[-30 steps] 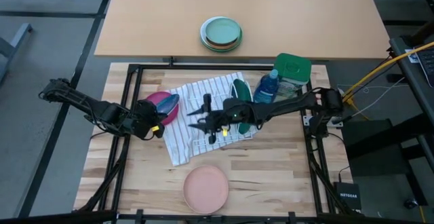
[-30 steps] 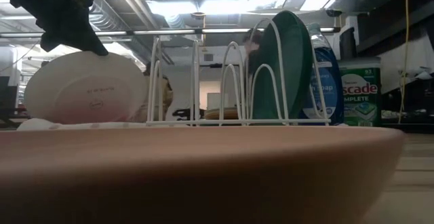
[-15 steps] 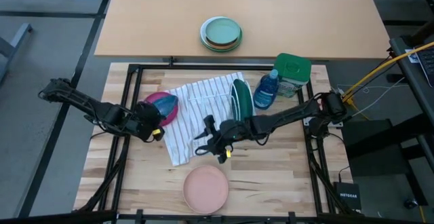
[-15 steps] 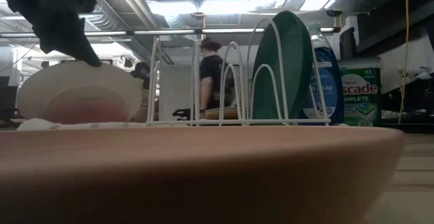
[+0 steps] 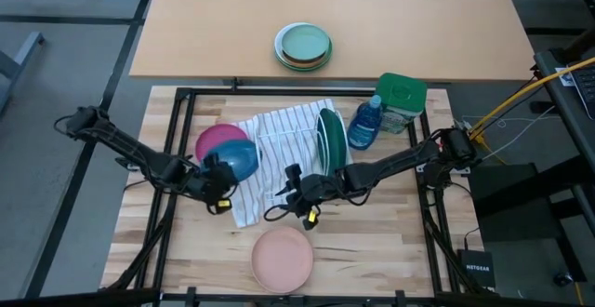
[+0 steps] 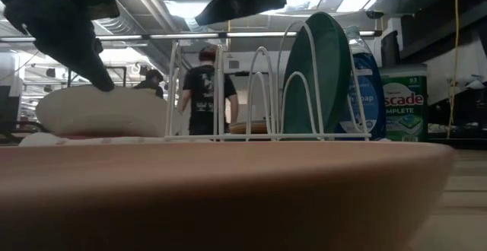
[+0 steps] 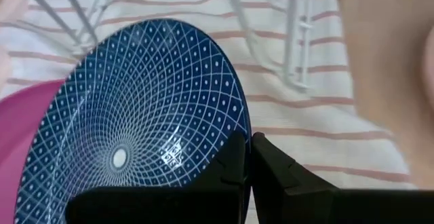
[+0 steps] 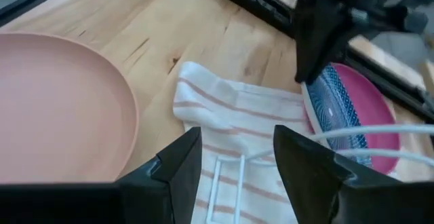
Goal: Sort dishes
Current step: Put the blue plate in the dish rack
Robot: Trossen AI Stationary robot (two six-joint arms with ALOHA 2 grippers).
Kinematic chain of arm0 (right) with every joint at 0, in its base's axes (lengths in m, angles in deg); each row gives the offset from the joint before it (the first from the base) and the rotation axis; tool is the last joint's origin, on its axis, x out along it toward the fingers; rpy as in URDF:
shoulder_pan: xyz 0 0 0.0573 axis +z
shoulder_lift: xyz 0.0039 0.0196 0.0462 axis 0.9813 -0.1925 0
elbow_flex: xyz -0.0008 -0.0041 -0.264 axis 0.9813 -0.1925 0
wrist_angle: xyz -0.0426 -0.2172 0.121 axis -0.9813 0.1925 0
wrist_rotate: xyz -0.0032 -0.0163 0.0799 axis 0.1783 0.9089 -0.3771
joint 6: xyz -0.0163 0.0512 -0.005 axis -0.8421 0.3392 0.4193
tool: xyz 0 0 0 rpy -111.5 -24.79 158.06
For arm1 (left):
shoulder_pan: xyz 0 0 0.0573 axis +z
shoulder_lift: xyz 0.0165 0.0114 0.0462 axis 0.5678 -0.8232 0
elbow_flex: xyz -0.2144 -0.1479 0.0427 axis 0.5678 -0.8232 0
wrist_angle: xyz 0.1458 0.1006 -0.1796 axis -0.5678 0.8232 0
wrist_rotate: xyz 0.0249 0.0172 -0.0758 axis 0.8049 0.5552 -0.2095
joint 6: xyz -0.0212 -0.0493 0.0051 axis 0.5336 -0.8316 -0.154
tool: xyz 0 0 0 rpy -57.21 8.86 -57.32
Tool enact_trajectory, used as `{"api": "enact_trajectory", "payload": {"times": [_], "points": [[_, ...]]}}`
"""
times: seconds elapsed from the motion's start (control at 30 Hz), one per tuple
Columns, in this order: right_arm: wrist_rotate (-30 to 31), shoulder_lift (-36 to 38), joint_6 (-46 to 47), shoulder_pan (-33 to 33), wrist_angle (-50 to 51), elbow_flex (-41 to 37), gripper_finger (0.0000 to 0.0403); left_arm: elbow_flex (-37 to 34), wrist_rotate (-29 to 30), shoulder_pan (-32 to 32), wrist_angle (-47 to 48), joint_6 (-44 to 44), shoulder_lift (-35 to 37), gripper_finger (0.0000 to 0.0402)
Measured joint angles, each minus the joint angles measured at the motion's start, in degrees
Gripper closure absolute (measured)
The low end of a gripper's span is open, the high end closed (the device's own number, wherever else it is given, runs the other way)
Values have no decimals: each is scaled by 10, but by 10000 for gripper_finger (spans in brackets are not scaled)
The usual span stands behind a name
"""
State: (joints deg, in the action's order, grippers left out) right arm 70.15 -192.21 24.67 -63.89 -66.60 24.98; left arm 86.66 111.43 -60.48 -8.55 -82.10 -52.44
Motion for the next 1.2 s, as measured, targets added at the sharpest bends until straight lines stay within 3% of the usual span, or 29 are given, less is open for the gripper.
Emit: {"api": "enact_trajectory", "payload": {"times": [0.37,0.9,1.0,1.2], "points": [[0,0,5,0,2,0,217,0,-68,-62,-9,-49,3,401],[0,0,5,0,1,0,217,0,-68,-80,-6,-58,1,401],[0,0,5,0,2,0,217,0,-99,-80,-5,-104,1,401],[-1,0,5,0,12,0,217,0,-219,-82,18,-295,1,401]]}}
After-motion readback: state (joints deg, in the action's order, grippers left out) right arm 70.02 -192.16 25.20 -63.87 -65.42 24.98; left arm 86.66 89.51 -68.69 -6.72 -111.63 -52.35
